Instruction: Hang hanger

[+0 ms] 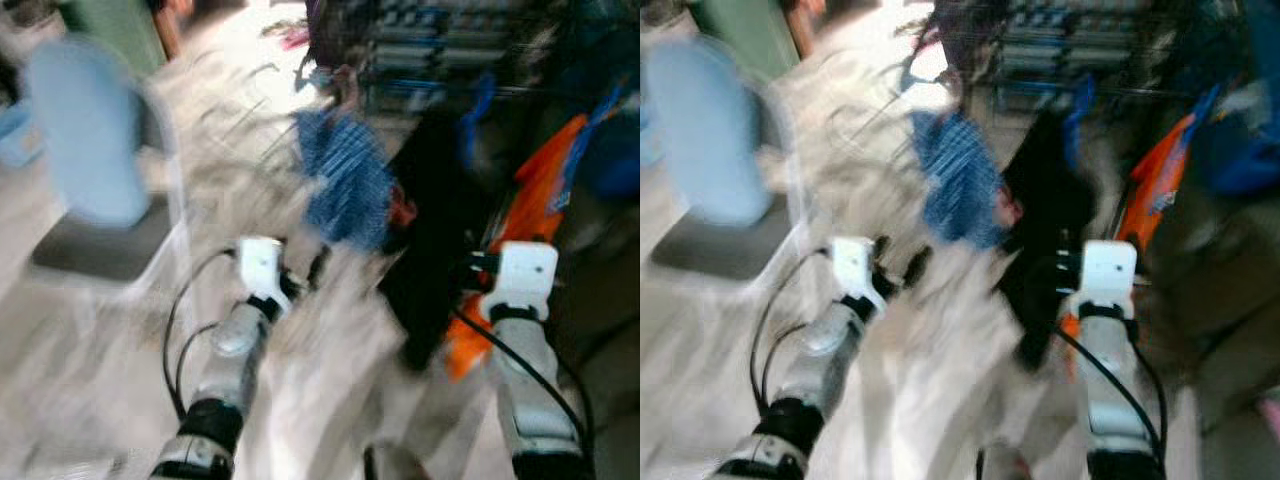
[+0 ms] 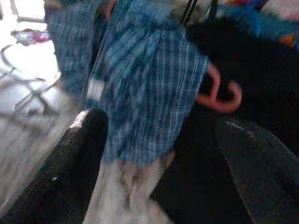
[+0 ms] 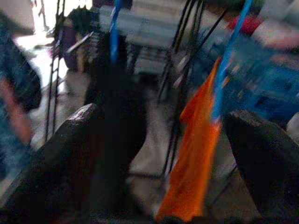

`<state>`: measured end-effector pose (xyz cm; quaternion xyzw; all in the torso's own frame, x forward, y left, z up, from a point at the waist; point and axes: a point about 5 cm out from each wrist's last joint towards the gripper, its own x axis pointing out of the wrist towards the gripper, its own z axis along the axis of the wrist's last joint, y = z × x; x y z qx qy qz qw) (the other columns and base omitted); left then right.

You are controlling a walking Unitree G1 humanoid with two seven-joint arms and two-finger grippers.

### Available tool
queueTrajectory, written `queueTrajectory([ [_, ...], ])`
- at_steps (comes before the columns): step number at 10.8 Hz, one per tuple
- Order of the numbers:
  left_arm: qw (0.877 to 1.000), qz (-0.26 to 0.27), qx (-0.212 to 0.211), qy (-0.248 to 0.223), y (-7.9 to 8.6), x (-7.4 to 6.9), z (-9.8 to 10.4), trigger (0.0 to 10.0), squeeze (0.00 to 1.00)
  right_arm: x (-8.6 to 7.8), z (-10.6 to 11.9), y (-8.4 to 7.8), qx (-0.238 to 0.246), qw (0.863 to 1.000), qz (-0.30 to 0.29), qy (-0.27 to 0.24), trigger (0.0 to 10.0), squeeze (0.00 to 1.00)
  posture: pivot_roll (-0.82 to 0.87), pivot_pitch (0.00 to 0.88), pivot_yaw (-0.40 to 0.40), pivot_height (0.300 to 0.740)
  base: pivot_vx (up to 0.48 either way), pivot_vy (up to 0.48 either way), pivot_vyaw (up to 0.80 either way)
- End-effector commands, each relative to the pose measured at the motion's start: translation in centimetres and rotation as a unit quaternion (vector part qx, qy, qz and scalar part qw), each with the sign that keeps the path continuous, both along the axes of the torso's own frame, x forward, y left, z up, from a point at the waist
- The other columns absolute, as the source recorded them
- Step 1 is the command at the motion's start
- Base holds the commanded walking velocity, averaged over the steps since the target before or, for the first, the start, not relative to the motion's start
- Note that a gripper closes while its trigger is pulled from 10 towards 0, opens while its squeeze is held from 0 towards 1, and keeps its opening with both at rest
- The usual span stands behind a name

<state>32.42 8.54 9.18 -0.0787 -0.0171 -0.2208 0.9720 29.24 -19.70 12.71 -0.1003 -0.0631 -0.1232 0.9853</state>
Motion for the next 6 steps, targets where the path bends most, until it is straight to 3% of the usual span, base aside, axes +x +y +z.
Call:
queueTrajectory([
  [1,1.000,0.019,0.007,0.006,1.4,0.0,-0.4,10.0,0.00,0.0,0.4,0.8,-0.002,1.000,0.009,-0.011,10.0,0.00,-0.18,0.174,0.066,0.740,0.435,0.000,0.00],
  [2,1.000,0.018,0.006,0.007,1.4,-0.1,-0.4,10.0,0.00,0.0,0.5,0.6,-0.005,1.000,0.008,-0.012,10.0,0.00,-0.18,0.174,0.066,0.740,0.428,0.000,0.00],
  [6,1.000,0.014,0.009,0.020,1.6,-0.2,-0.7,10.0,0.00,0.3,1.5,-0.4,-0.024,0.999,0.005,-0.027,10.0,0.00,-0.17,0.183,0.072,0.740,0.369,0.304,0.00],
])
